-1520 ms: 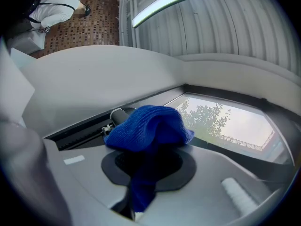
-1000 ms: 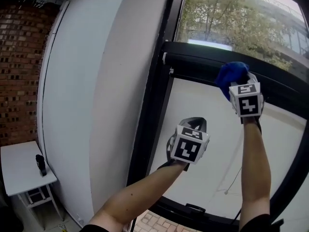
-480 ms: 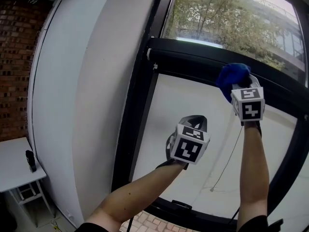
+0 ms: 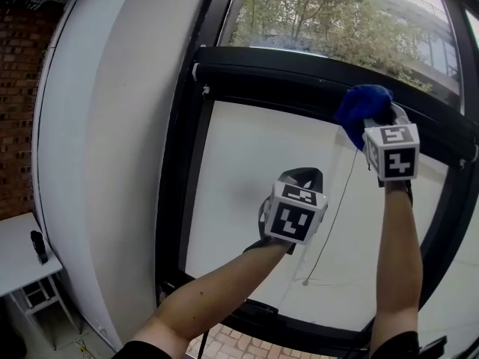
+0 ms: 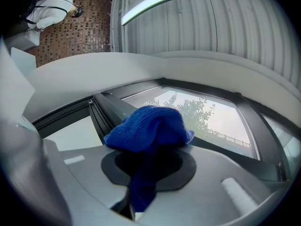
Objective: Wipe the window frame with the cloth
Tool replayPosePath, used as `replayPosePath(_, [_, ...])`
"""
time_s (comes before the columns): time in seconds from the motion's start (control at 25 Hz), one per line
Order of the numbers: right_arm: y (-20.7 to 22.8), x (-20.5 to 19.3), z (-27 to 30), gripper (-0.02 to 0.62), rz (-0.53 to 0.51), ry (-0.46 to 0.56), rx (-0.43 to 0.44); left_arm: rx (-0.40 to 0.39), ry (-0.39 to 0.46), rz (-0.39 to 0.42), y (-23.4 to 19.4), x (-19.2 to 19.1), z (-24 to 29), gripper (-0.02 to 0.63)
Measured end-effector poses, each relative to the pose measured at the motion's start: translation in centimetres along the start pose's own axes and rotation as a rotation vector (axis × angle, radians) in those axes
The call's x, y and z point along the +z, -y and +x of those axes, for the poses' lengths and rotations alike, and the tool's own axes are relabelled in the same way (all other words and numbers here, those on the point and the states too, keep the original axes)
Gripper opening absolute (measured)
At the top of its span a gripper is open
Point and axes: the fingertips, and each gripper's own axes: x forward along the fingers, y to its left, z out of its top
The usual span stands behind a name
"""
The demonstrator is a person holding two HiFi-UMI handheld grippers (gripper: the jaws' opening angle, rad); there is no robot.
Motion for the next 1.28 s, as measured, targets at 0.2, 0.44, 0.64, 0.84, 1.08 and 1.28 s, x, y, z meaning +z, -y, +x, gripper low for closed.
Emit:
replayPosePath(0.2, [2.5, -1.2, -1.6, 0.074, 0.012, -0.005, -0.012, -0.033, 0.020, 0.004, 3.0, 0.7, 1.2, -0.006])
replayPosePath(0.44, [6.0, -3.1, -3.7, 0.074, 0.032, -0.012, -0.037, -0.063, 0.016, 0.011, 6.0, 0.6, 2.6, -0.006])
replayPosePath(0.64, [8.8, -4.8, -5.4, 0.074, 0.041, -0.028, -0.070, -0.092, 0.005, 0.015, 8.7, 0.3, 3.8, -0.006])
replayPosePath(0.84, [11.7, -6.5, -7.1, 0.074, 0.046, -0.046, -0.102, -0.108, 0.016, 0.011, 11.0, 0.8, 4.9, -0.006])
replayPosePath(1.08, [15.3, -8.8, -9.5, 0.074, 0.024, -0.091, -0.145, -0.143, 0.012, -0.017, 14.4, 0.3, 6.4, -0.006])
replayPosePath(1.28, [18.1, -10.4, -11.3, 0.074, 0.039, -0.110, -0.170, -0.176, -0.014, -0.022, 17.0, -0.6, 7.2, -0.006])
